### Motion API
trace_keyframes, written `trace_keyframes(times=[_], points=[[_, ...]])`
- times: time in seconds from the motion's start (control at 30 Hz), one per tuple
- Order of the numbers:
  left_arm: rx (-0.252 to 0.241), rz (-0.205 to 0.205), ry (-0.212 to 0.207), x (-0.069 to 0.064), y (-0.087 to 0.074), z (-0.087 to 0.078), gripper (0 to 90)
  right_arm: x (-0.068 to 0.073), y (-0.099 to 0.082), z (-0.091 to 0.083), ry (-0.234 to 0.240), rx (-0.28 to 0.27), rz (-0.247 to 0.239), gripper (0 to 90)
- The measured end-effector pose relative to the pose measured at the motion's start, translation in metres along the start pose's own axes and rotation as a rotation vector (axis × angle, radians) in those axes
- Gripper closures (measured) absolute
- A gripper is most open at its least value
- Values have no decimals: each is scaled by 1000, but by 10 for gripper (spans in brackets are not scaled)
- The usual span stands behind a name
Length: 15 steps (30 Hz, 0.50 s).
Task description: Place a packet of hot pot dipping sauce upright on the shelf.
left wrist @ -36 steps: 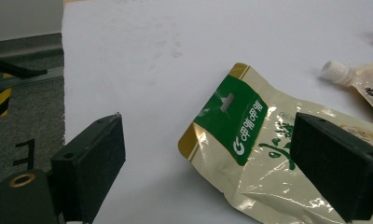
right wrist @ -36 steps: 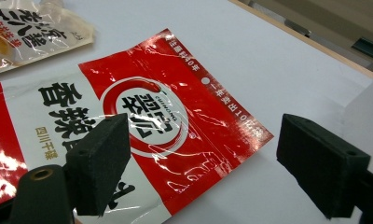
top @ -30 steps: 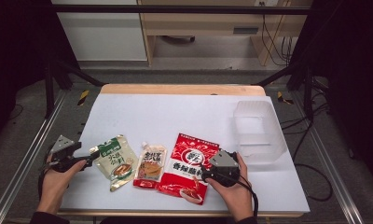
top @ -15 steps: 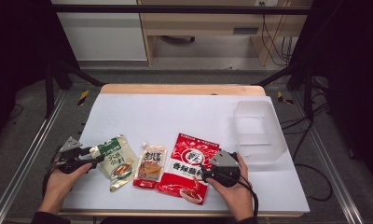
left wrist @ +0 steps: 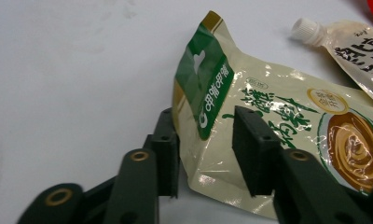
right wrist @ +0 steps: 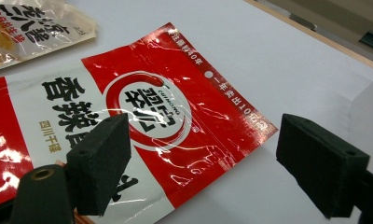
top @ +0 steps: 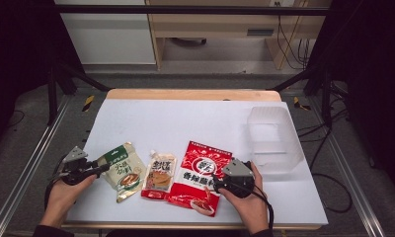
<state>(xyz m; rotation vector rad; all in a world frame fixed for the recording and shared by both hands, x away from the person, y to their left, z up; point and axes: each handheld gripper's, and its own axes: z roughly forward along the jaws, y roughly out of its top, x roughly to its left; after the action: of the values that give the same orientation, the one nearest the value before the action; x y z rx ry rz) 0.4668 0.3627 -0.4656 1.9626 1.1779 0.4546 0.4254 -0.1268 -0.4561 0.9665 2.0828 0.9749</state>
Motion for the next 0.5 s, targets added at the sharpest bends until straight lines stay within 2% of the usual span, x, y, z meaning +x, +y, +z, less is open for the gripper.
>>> trace_keyframes(times=[0.13,0.17,0.37,0.5], points=[[28,3,18,-1,0,3,714,-2,-1,0,-3,-4,8,182],[34,3,19,-1,0,3,754,-2,-1,-1,-3,-3,10,181],[69,27,55,-4,1,6,841,-1,-1,0,1,-6,11,180],[66,42,58,-5,2,4,895,-2,-1,0,-3,-6,12,178]])
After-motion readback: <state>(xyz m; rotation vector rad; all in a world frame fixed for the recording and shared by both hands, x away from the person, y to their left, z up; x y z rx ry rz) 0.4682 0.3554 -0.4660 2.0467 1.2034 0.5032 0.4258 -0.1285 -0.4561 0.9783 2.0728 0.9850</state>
